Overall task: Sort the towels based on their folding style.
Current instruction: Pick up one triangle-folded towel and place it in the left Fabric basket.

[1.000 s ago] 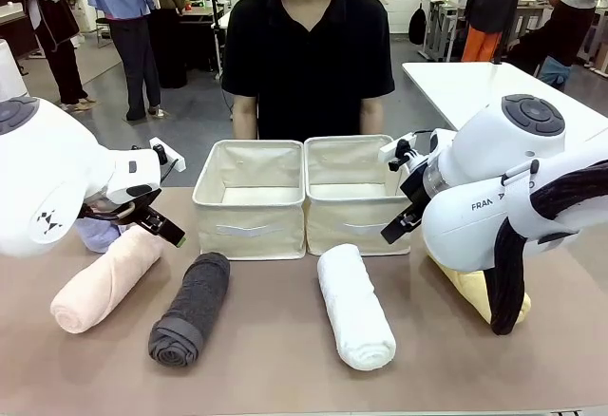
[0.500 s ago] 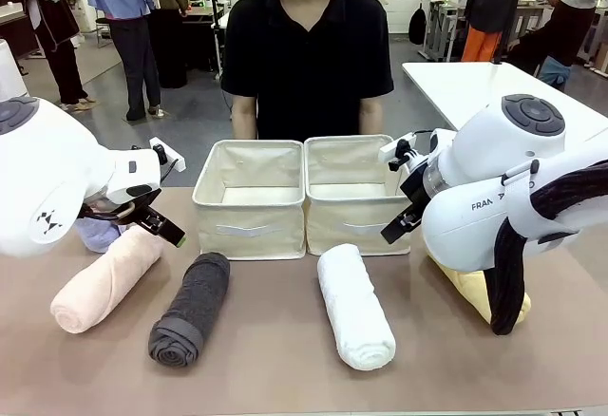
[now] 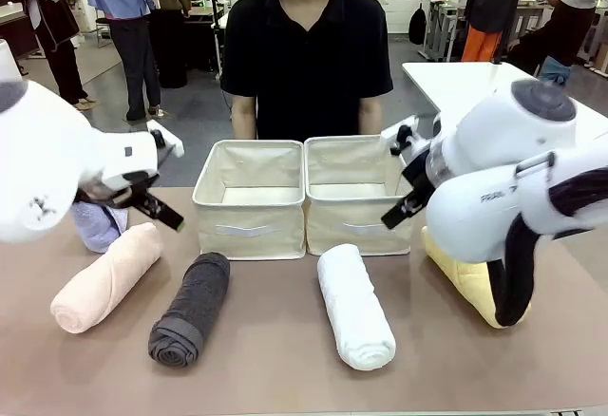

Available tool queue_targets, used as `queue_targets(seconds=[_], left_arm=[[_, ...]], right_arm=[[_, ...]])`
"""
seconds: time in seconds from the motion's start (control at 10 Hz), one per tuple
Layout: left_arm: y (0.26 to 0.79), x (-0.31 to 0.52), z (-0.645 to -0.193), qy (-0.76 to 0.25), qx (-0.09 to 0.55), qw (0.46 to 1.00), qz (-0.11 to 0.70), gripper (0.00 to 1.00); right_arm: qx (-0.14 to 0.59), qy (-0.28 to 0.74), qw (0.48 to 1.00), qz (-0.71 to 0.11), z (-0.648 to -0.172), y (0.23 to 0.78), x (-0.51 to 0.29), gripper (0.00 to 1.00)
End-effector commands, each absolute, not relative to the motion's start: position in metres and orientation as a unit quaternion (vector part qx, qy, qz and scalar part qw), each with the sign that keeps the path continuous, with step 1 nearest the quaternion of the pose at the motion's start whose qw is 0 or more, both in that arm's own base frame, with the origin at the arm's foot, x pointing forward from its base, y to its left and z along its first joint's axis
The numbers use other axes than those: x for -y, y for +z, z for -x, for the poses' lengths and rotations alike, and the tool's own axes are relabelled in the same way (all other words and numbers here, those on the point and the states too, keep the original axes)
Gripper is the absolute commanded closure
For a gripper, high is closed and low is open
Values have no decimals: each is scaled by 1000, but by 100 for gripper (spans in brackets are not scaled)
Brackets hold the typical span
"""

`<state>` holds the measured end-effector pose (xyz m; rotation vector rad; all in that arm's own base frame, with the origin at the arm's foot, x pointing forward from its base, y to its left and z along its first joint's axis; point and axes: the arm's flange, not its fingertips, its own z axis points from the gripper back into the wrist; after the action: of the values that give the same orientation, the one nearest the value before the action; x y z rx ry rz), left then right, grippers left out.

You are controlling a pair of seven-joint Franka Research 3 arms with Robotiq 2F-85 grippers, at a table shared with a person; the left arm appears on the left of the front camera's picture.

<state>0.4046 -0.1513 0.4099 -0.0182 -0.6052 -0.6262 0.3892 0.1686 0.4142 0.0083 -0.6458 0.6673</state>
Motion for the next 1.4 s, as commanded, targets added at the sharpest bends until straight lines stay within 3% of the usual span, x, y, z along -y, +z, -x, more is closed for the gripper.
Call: queue_targets(seconds=[0.0,0.4,0.6,0.9,1.0,1.3], left_arm=[[488,141,-394,-339,311,888,-23,0],[622,120,-334,-379,340,860,-32,0],[655,115,-302,-379,345,857,-62,0],[661,114,-285,-359,370,849,-113,0],[670,113,-289,-376,353,855,-53,0],[670,113,-289,-376,353,855,-53,0]], right_arm=[[334,303,892,26,-349,493,-162,0],[371,286,879,88,-247,609,-149,0],[385,293,867,122,-195,633,-157,0],[393,298,862,115,-186,644,-153,0],[393,298,862,115,-186,644,-153,0],[393,298,862,115,-186,644,-153,0]])
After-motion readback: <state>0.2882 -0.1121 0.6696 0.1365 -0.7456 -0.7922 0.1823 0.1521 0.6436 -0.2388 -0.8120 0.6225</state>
